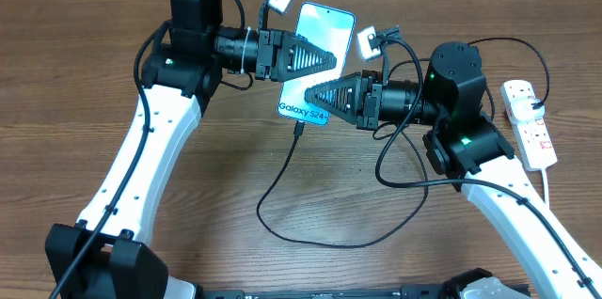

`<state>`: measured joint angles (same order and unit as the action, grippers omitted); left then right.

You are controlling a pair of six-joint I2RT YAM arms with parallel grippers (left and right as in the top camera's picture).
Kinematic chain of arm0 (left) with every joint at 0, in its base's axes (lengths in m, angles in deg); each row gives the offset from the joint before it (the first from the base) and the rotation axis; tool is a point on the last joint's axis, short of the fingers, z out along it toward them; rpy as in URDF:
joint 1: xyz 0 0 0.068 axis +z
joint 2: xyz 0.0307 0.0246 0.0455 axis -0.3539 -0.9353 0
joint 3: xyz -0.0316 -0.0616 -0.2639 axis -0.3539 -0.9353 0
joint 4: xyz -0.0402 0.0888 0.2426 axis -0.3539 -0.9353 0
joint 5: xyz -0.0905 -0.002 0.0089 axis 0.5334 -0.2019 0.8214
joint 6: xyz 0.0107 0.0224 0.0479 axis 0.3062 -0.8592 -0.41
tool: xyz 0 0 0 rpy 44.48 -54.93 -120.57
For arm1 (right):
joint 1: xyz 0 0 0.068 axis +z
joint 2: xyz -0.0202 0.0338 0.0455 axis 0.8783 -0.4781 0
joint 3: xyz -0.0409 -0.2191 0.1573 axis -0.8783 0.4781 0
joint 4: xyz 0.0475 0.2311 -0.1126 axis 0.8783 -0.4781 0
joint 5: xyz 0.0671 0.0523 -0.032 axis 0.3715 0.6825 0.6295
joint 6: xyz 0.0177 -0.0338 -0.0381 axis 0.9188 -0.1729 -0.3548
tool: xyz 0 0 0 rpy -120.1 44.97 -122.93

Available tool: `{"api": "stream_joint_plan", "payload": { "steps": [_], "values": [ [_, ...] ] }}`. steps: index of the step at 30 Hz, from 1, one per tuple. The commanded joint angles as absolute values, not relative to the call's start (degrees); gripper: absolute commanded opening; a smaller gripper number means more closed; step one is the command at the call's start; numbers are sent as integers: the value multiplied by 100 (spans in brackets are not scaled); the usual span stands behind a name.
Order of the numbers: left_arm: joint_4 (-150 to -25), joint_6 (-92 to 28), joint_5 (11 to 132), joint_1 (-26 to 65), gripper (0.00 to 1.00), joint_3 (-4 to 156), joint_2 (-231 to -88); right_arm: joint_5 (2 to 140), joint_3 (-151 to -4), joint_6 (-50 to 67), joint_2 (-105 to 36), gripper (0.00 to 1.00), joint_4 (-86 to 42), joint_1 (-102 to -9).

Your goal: Plug charger to phone and switch on socket

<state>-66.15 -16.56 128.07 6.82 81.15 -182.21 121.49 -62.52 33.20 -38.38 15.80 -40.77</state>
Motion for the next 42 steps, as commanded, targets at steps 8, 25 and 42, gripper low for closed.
{"api": "stream_joint_plan", "payload": {
  "steps": [8, 25, 42],
  "values": [
    [-6715, -2290, 11946, 651, 87, 8150, -18168, 11869, -6365, 3034, -3834, 4, 855, -4084],
    [-9976, -3151, 5538, 658, 100, 8148, -18177, 10308, -6365, 2463, -5779, 4, -1519, -4084],
    [-10238, -3717, 4049, 852, 100, 8148, -18518, 9596, -6365, 2472, -6946, 4, -1056, -3784]
  ]
}}
